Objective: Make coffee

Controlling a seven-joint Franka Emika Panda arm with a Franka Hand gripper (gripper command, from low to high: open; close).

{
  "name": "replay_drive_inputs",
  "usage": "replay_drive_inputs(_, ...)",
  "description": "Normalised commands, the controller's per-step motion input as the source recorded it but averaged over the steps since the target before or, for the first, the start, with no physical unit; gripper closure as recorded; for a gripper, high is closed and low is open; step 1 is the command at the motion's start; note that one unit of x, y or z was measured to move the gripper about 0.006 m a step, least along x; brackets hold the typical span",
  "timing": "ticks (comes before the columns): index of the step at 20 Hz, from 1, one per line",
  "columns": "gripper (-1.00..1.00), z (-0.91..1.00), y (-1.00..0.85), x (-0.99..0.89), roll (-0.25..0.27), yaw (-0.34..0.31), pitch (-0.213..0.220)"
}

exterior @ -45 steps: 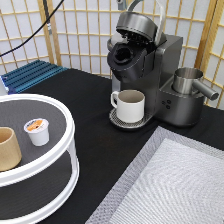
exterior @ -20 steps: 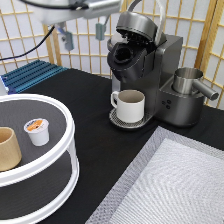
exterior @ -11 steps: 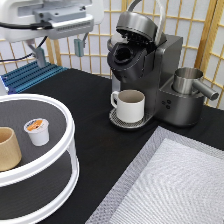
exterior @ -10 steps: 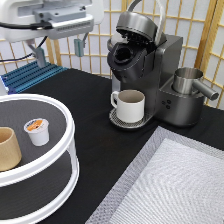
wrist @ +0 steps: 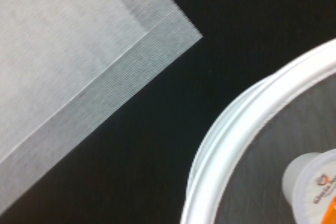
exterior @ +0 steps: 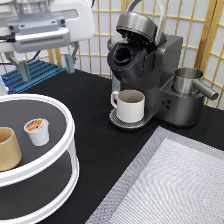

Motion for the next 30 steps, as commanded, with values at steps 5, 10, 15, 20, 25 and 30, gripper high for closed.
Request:
replay_drive_inputs(5, -1.0, -0.19, -0.1, -0.04, -0.026, -0.345, -0.027)
replay_drive_inputs(10, -1.0, -0.05, -0.09, 0.03, -0.076, -0.22, -0.01)
replay_drive_inputs(15, -1.0, -0.25, -0.15, 0.04, -0.122, -0.005, -0.016)
replay_drive_inputs(20, -1.0, -0.42, -0.11, -0.02, -0.11, 0.07, 0.0)
replay_drive_inputs(25, -1.0, -0.29, -0.04, -0.07, -0.066, 0.088, -0.005)
replay_drive_inputs(30, -1.0, -0.34, -0.19, -0.2, -0.008, 0.045, -0.029)
